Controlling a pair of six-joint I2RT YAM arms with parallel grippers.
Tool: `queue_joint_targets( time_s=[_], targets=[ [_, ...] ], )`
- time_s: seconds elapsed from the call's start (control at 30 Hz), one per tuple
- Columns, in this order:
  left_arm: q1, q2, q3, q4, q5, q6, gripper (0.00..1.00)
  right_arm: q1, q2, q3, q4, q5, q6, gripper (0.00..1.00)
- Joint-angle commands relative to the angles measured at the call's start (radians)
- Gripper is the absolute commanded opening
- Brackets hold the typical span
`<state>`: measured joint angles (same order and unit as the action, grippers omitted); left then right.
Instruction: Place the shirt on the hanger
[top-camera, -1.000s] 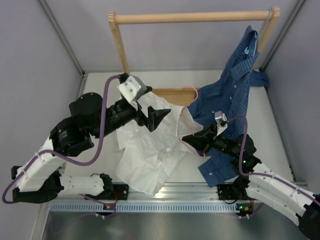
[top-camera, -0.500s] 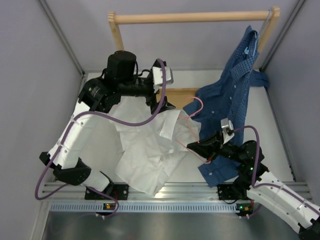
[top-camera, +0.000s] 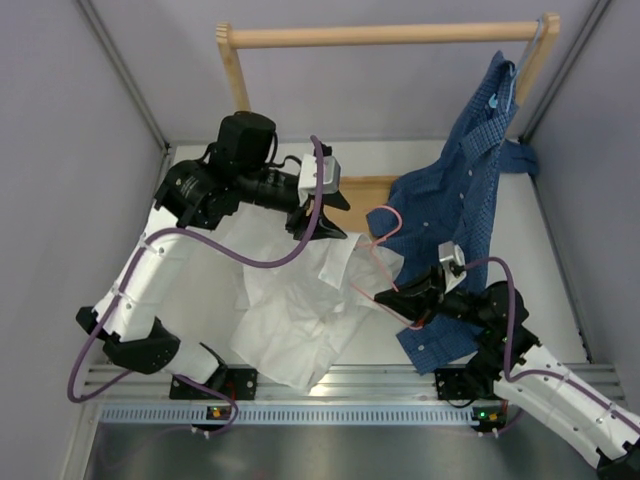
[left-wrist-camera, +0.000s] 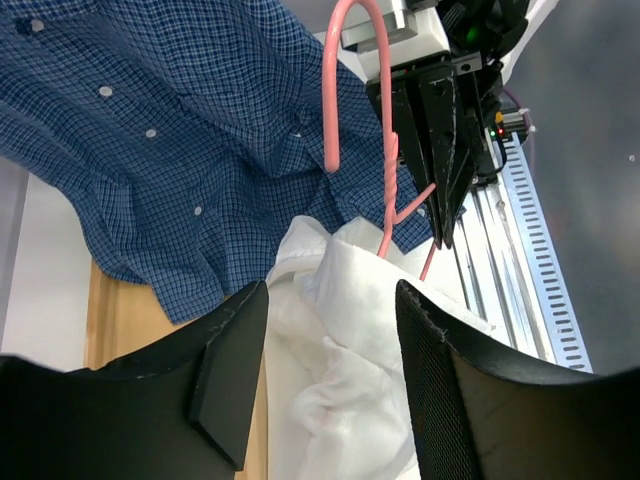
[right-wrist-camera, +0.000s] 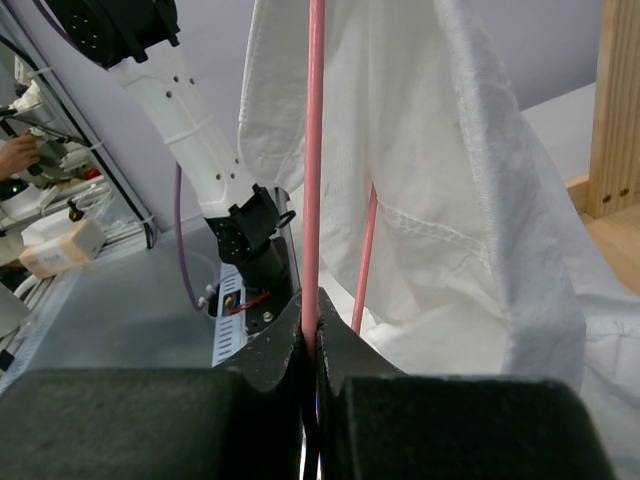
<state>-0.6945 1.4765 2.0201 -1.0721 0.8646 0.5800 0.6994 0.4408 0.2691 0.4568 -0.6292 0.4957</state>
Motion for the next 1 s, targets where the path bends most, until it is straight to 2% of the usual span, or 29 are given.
queue_joint_targets(
  time_s=[0.0,0.13,0.27,0.33,0.4,0.6,0.87,0.97],
  targets=[
    [0.006,-0.044,0.011,-0.064,-0.042,0.030,0.58,0.011,-0.013,0.064,0.043,0.000,-0.039,0.00],
    [0.006,-0.021,0.009,-0.100,-0.114,0.007,0.65,0.009,-0.007,0.074,0.036,-0.012,-0.043,0.00],
    [0.006,-0.001,-0.012,-0.111,-0.061,0.029,0.65,0.011,0.010,0.090,0.034,-0.035,-0.048,0.00],
    [0.006,0.005,-0.009,-0.123,-0.038,0.052,0.59,0.011,0.009,0.104,0.022,-0.040,-0.055,0.00],
    [0.006,0.005,-0.023,-0.127,-0.006,0.084,0.48,0.011,0.003,0.117,-0.009,-0.037,-0.071,0.00],
    [0.003,-0.004,-0.052,-0.127,0.102,0.147,0.23,0.011,0.019,0.154,-0.021,-0.037,-0.089,0.00],
    [-0.008,0.018,-0.047,-0.127,0.212,0.179,0.06,0.011,0.070,0.186,0.019,-0.053,-0.080,0.00],
    [-0.016,0.031,-0.035,-0.127,0.234,0.184,0.06,0.011,0.096,0.203,0.029,-0.064,-0.077,0.00]
  ],
)
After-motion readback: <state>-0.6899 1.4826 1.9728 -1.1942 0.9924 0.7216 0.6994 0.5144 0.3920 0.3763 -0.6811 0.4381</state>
